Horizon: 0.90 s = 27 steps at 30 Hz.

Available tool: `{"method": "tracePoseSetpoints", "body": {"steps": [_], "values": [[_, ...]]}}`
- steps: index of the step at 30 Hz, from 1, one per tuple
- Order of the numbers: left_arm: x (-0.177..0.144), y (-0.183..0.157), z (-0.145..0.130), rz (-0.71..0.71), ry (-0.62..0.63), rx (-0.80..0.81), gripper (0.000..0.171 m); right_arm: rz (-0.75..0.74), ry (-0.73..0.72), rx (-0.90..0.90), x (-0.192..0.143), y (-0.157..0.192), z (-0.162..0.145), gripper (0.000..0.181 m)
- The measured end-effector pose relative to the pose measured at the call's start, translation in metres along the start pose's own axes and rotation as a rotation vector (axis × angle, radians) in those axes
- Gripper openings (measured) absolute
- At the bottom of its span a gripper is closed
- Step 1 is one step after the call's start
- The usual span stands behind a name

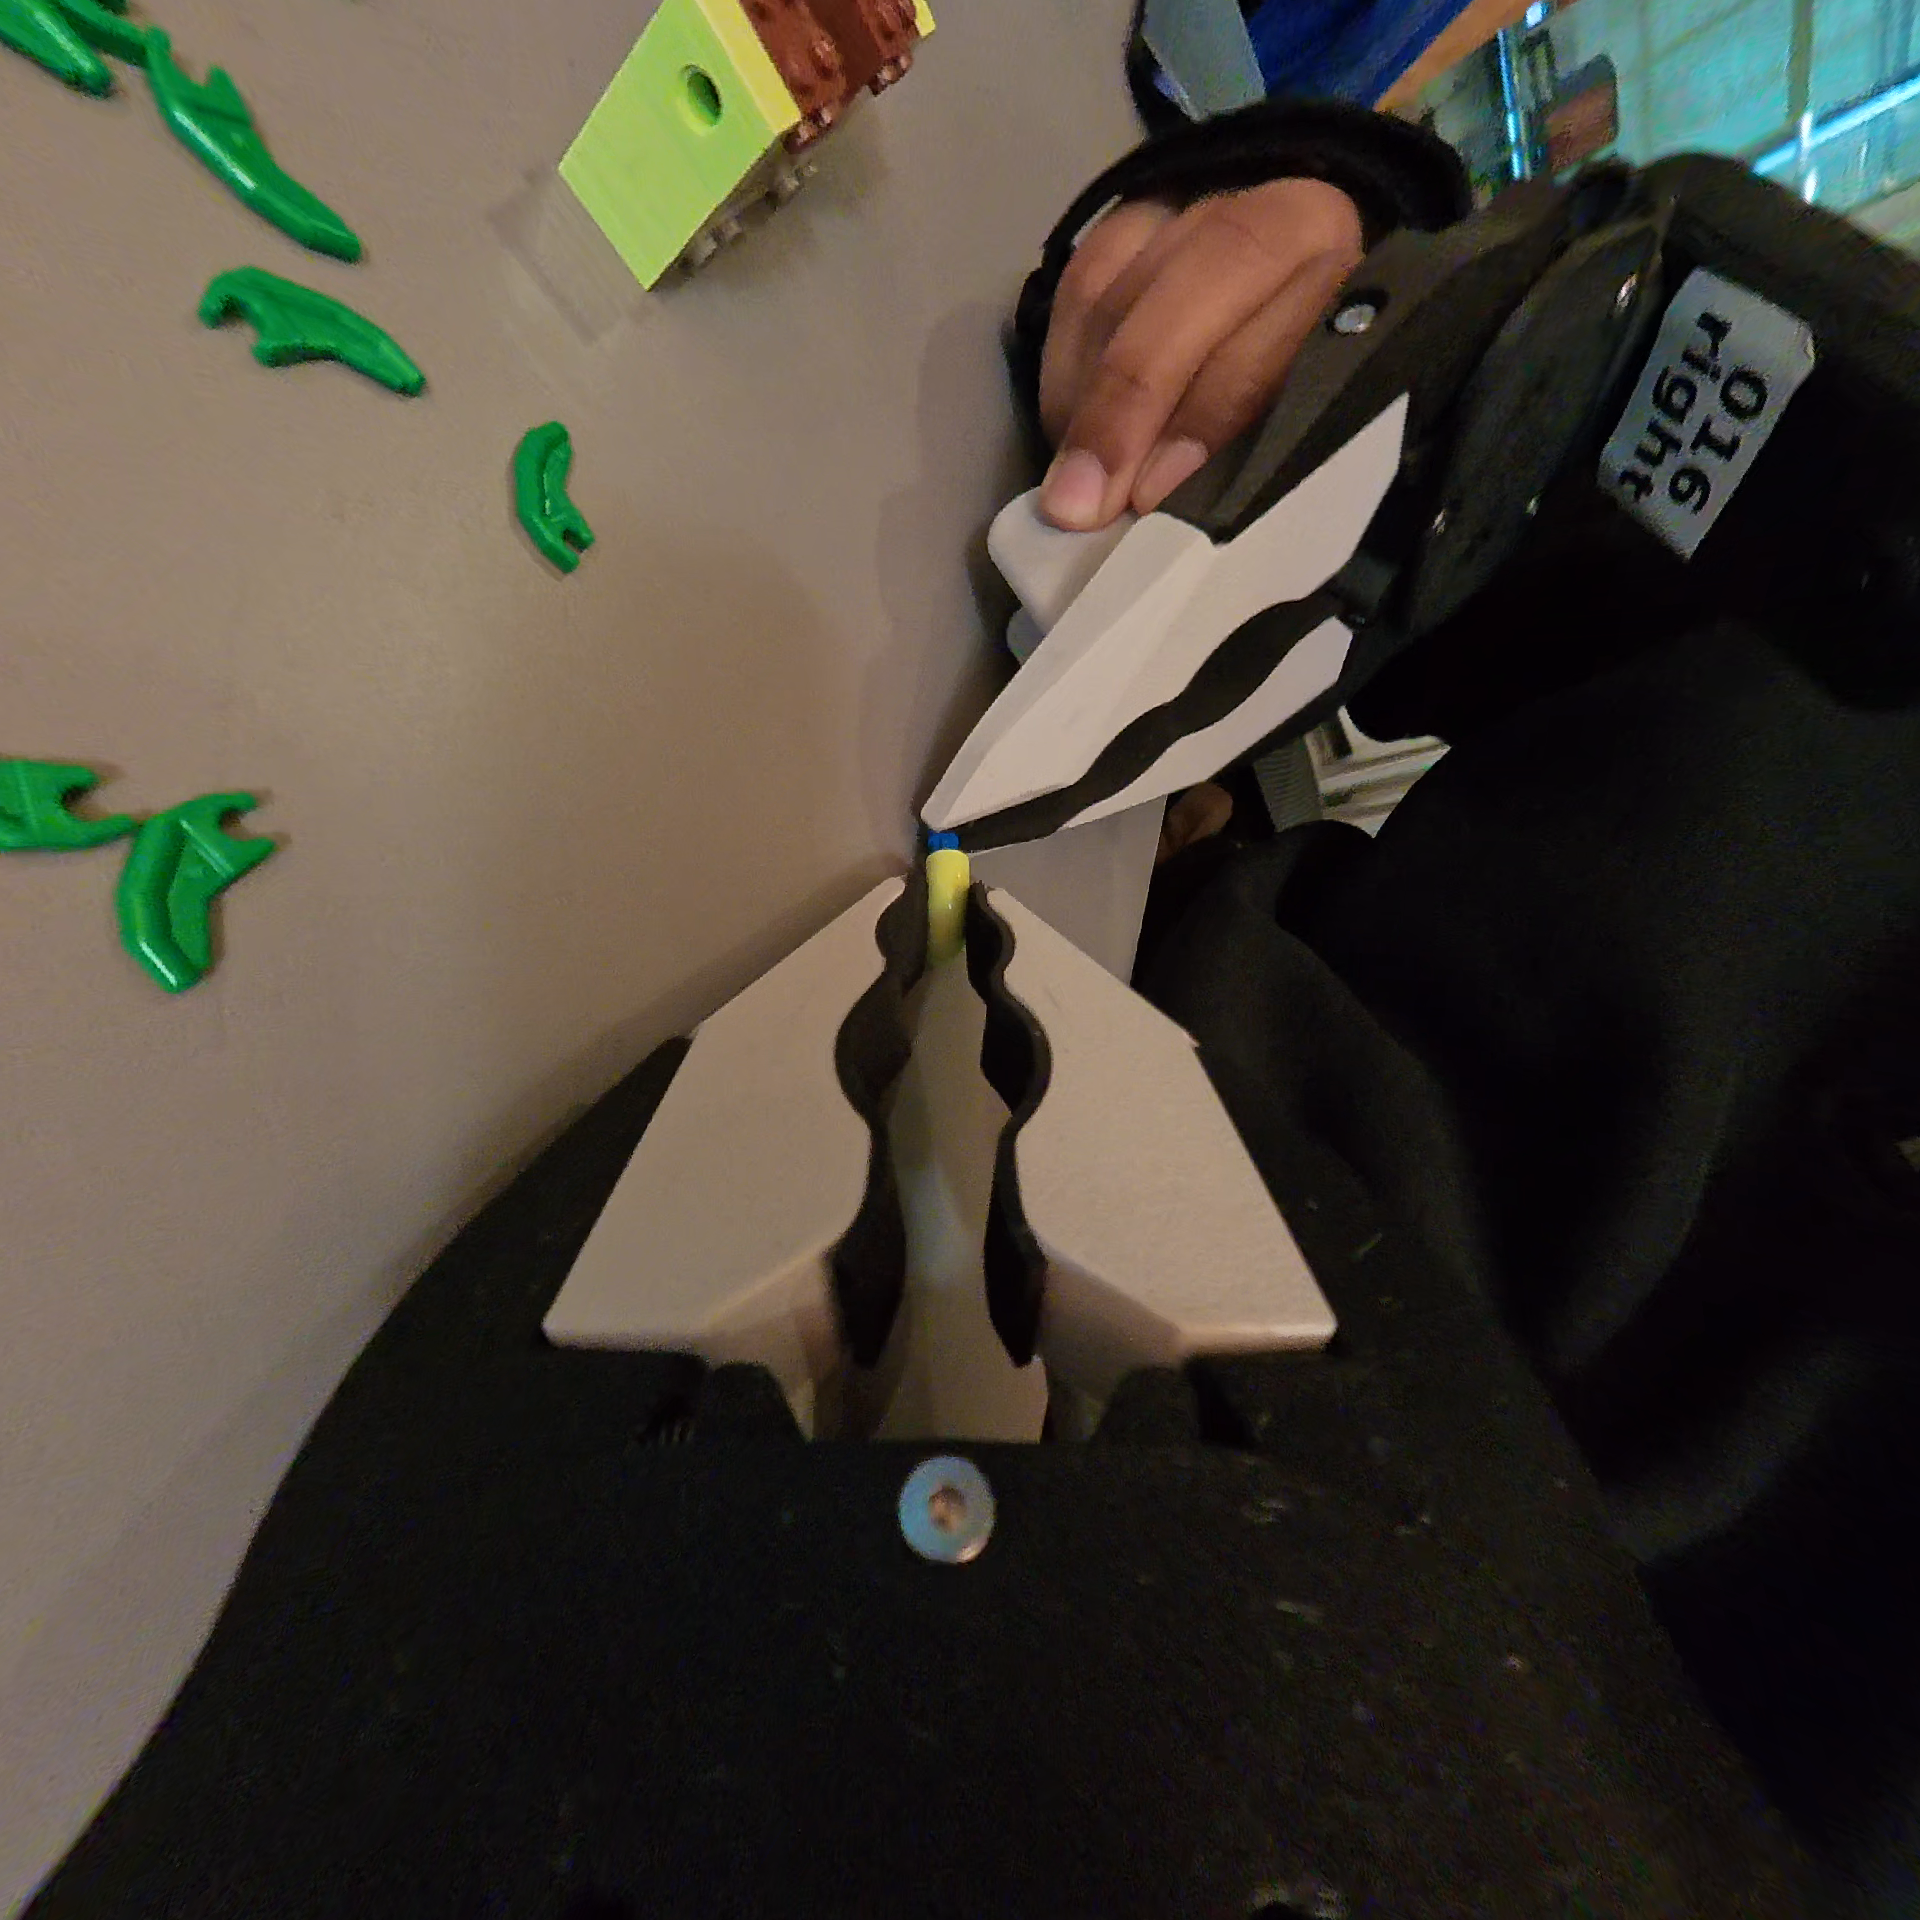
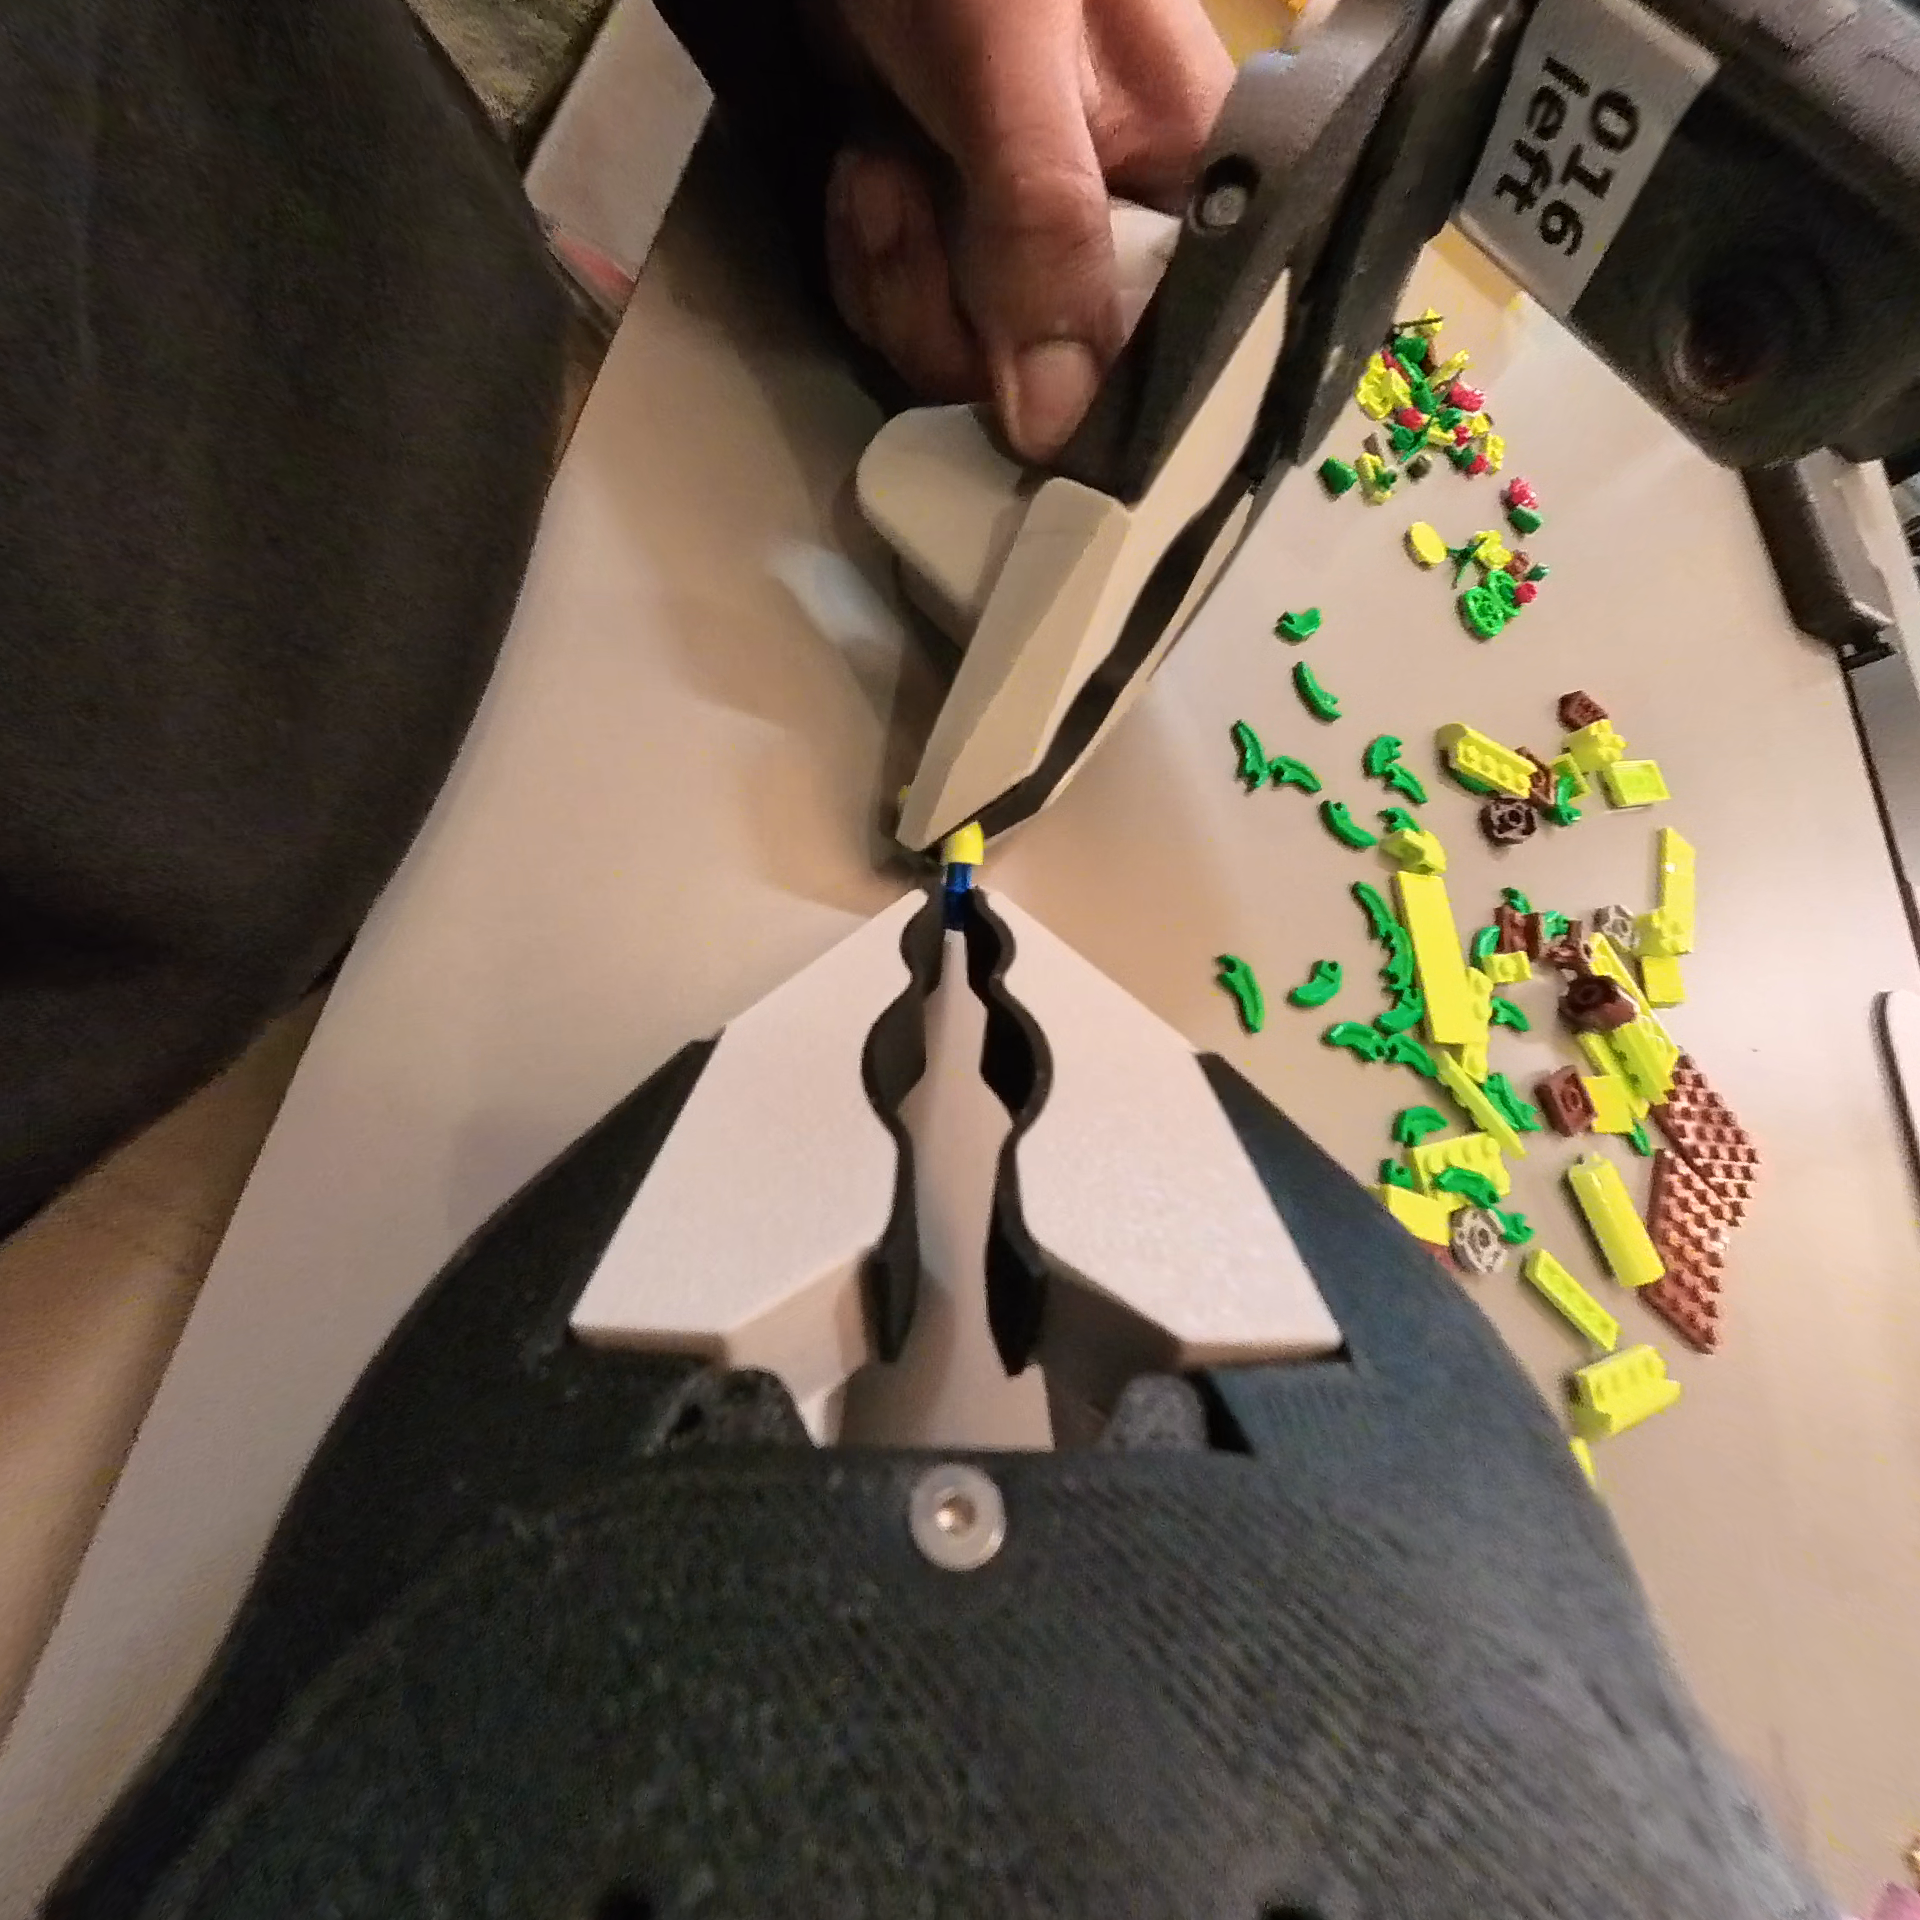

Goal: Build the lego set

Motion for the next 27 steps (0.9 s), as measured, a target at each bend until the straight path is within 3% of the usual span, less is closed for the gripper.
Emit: {"method": "tracePoseSetpoints", "body": {"steps": [7, 8, 12, 17, 27], "values": [[-0.003, 0.0, -0.002, 0.009, -0.057, 0.004, 0.004, -0.053, -0.043, 0.026, -0.005, -0.003, 0.002, 0.006], [-0.004, -0.002, -0.002, -0.018, -0.074, 0.018, 0.004, -0.06, -0.064, 0.065, -0.008, -0.005, 0.003, 0.015], [-0.011, -0.009, 0.003, -0.101, -0.154, 0.068, 0.004, -0.007, -0.154, 0.298, -0.019, -0.015, 0.004, 0.019], [-0.014, -0.006, 0.003, -0.004, -0.152, 0.126, 0.004, 0.053, -0.173, 0.549, -0.029, -0.028, -0.011, 0.023], [-0.021, -0.005, -0.002, 0.083, -0.212, 0.145, 0.005, 0.171, -0.07, 0.537, -0.008, -0.033, -0.016, 0.021]]}}
Point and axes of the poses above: each gripper's, where its closed fingertips meet, x out along the fingers, z out of its top, y = z × x across the jaws, the point moved 7 cm from there along -x, back along the fingers, and after that the axes turned 5 degrees about -x, right-handed, at the moved point
